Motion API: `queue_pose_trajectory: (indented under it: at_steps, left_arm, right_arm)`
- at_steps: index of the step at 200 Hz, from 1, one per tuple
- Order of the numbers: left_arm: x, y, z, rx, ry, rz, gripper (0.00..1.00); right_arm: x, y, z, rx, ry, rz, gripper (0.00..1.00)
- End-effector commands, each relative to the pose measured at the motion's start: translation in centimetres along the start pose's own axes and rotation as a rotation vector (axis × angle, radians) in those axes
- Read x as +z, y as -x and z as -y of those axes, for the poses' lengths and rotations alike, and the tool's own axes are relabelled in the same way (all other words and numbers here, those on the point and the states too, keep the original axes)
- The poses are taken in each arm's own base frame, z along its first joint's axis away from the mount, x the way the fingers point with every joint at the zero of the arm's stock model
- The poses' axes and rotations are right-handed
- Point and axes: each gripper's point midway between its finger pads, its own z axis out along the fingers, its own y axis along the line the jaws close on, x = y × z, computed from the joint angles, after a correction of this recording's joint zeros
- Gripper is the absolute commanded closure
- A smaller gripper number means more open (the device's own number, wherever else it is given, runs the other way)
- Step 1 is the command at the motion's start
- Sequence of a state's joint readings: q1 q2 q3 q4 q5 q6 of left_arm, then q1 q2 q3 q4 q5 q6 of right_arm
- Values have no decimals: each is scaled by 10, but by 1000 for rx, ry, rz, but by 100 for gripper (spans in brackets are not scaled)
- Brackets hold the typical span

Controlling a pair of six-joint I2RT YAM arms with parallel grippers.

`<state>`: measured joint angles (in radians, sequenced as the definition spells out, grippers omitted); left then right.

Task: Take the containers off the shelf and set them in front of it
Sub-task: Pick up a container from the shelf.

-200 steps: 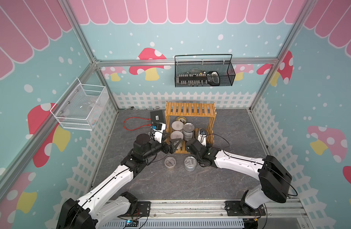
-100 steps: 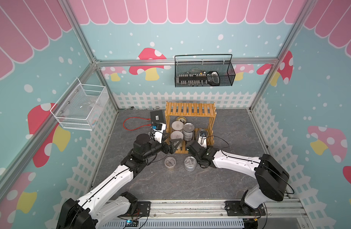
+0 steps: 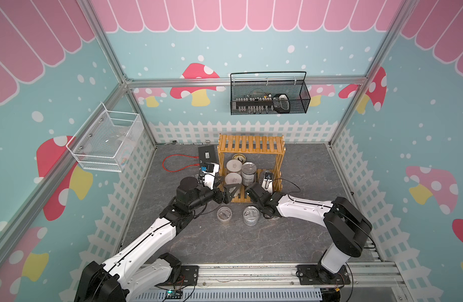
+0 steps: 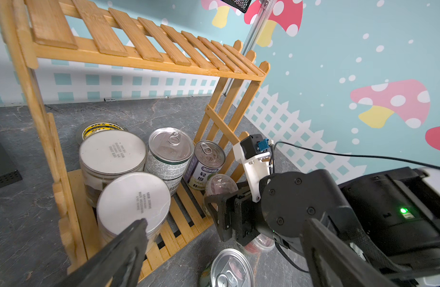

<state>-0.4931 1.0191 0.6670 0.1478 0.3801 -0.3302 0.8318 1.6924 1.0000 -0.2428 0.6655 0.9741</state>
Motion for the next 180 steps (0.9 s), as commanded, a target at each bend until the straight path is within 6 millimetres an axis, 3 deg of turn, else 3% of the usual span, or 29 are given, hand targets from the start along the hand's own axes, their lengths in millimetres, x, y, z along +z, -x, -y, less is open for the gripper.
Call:
queue_pose_trajectory:
  at_steps: [1, 47, 112, 147, 180]
  left_arm:
    - [-1, -1, 1, -1, -15, 2, 1]
    - [-1, -2, 1, 1, -14, 1, 1]
    - [0, -2, 0, 0, -14, -1, 1]
    - [0, -1, 0, 1, -14, 0, 1]
    - [0, -1, -1, 1, -9, 1, 1]
  right_arm:
    - [0, 16, -10, 17, 15, 39, 27]
    - [4, 18, -13, -5, 13, 37, 35]
    - [-15, 27, -21, -84, 108, 63, 35]
    - [-39, 37, -36, -159, 224, 103, 34]
    - [-76, 35, -62, -256, 357, 148, 33]
